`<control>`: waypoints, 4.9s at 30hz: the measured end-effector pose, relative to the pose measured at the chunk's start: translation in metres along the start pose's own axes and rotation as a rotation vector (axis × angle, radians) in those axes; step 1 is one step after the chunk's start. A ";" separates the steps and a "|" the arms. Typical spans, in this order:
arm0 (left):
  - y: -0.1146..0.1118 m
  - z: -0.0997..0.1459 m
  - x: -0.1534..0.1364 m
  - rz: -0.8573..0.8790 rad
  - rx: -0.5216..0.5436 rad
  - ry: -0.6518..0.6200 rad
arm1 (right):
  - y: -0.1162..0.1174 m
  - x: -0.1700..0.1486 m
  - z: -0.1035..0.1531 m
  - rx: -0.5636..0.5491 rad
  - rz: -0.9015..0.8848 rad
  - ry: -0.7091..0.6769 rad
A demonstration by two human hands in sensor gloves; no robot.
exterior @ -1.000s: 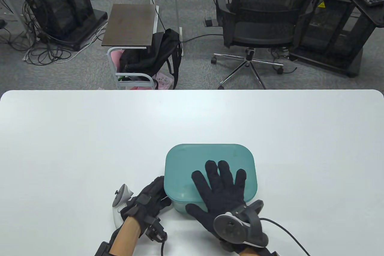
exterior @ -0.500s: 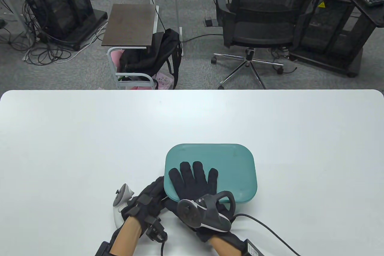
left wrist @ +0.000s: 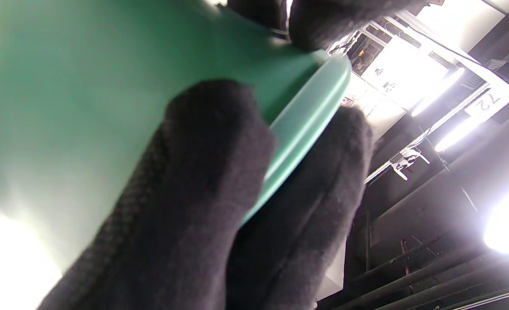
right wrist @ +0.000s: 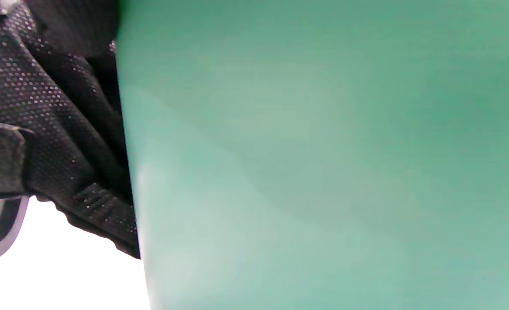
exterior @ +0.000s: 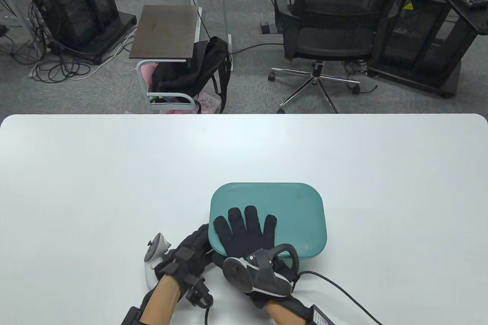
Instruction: Remove lid from plastic storage box
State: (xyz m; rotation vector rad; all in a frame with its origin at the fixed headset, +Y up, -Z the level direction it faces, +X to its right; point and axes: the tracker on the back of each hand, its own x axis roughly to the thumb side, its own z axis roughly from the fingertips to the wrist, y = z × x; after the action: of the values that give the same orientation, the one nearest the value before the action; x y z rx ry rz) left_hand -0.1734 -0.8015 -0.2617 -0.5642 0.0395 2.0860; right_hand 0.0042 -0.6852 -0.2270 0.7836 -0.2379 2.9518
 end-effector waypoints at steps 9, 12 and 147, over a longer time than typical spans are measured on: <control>0.000 0.000 0.000 -0.003 -0.001 -0.001 | -0.008 -0.004 -0.001 0.024 -0.062 -0.001; 0.001 -0.001 0.000 -0.005 0.007 -0.002 | -0.011 -0.006 0.000 0.026 -0.075 -0.006; -0.042 0.035 0.077 -0.329 0.103 -0.502 | -0.081 -0.179 0.082 -0.367 -0.352 0.161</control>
State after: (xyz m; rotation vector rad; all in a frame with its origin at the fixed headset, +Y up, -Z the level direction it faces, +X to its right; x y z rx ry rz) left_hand -0.1874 -0.7079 -0.2537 0.0283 -0.2199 1.8344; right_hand 0.2089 -0.6259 -0.2352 0.4790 -0.5469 2.5173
